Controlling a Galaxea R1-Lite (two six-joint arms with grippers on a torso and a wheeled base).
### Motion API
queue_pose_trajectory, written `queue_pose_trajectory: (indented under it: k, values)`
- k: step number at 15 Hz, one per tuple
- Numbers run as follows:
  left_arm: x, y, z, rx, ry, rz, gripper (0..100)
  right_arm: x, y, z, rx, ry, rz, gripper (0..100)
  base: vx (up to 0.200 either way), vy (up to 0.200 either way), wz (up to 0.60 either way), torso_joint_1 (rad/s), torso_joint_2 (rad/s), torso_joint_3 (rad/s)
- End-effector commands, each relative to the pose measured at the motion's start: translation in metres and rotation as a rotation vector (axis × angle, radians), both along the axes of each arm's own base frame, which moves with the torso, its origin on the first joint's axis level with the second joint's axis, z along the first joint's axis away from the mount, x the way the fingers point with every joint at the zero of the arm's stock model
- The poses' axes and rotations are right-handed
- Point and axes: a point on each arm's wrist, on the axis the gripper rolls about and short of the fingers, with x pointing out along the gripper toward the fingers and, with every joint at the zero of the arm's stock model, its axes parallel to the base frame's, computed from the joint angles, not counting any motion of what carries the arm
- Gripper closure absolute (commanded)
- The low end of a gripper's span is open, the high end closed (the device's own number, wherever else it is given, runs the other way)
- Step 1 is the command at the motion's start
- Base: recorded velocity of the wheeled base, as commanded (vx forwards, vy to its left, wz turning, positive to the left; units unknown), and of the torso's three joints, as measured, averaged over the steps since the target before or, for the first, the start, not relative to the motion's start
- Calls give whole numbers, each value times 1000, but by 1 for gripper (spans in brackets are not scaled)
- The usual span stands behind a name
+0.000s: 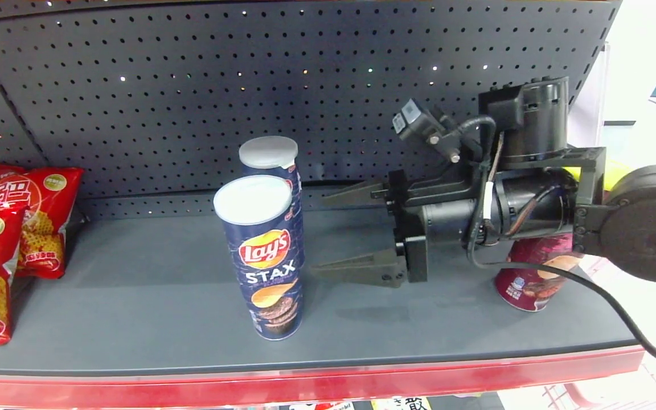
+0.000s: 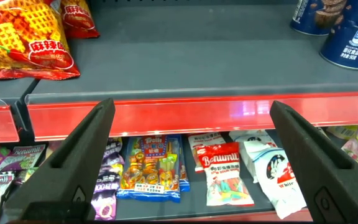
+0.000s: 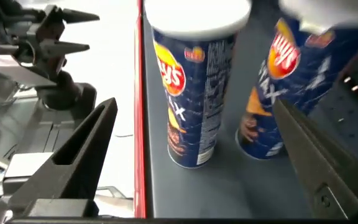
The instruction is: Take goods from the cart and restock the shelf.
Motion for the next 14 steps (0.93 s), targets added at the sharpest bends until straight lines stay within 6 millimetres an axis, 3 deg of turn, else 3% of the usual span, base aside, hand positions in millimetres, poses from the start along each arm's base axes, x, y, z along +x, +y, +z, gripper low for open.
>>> queue_pose_trajectory:
  k: [1, 9, 14]
  values:
    - [0, 0, 0, 0, 1, -1, 0, 8, 8, -15, -25, 35, 13, 0, 0, 0, 0, 0, 0, 0]
    - [0, 0, 0, 0, 1, -1, 0, 27, 26, -30, -41, 40, 27, 0, 0, 0, 0, 0, 0, 0]
    - [0, 0, 0, 0, 1, -1, 0, 22, 38, -36, -47, 52, 64, 0, 0, 0, 0, 0, 0, 0]
